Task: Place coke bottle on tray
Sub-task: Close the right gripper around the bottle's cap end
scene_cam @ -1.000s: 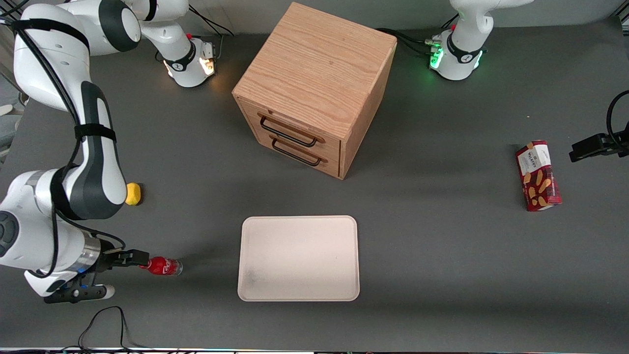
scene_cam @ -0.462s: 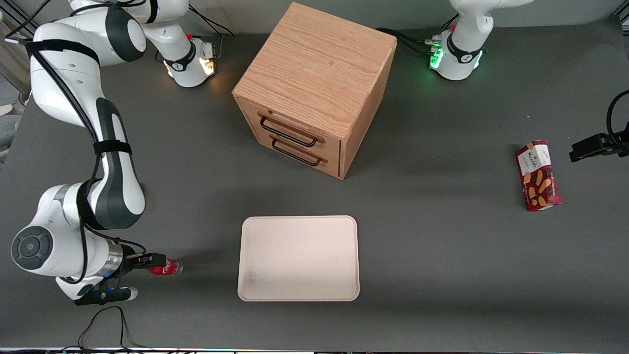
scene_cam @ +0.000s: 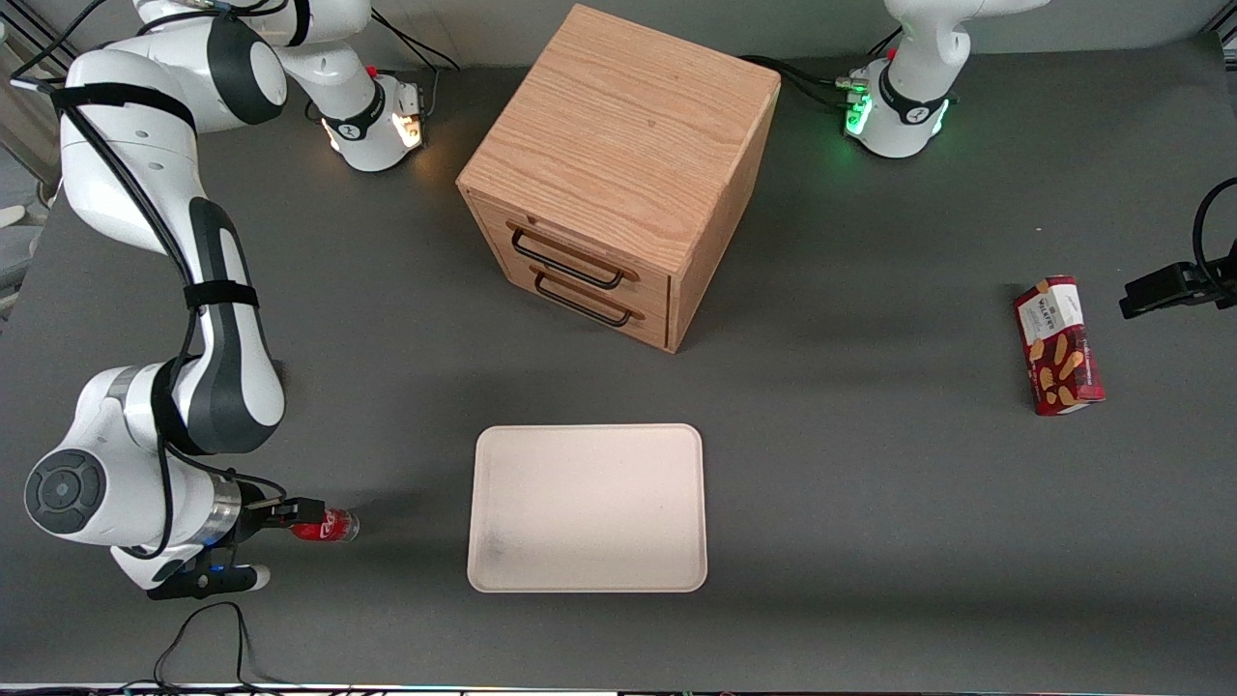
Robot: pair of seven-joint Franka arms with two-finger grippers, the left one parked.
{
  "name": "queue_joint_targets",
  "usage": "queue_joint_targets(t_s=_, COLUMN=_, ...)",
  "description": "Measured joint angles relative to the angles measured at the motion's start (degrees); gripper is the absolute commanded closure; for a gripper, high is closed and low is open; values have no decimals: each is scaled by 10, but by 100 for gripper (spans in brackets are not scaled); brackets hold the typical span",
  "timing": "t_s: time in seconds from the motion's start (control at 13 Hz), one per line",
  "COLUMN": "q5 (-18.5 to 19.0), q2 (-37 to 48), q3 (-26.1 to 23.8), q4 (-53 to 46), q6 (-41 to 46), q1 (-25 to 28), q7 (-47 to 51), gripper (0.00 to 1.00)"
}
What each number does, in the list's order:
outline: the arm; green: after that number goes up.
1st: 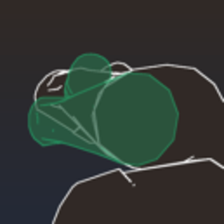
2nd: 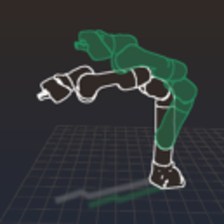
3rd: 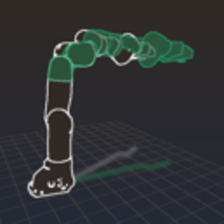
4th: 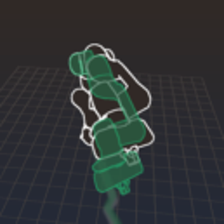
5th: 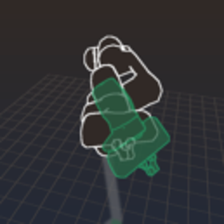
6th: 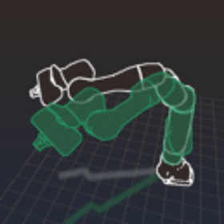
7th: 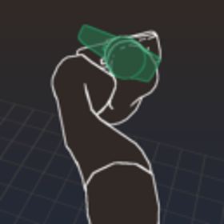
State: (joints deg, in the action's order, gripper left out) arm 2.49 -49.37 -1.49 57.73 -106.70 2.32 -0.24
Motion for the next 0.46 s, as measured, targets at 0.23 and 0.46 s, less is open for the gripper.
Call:
queue_joint_targets(t_s=0.23, q5=4, q2=-4, q3=1, q4=0, q6=0, q1=0, q7=-1, gripper=23)
queue_joint_targets(t_s=0.46, q5=9, q2=-5, q3=1, q4=0, q6=2, q1=0, q7=-1, gripper=93)
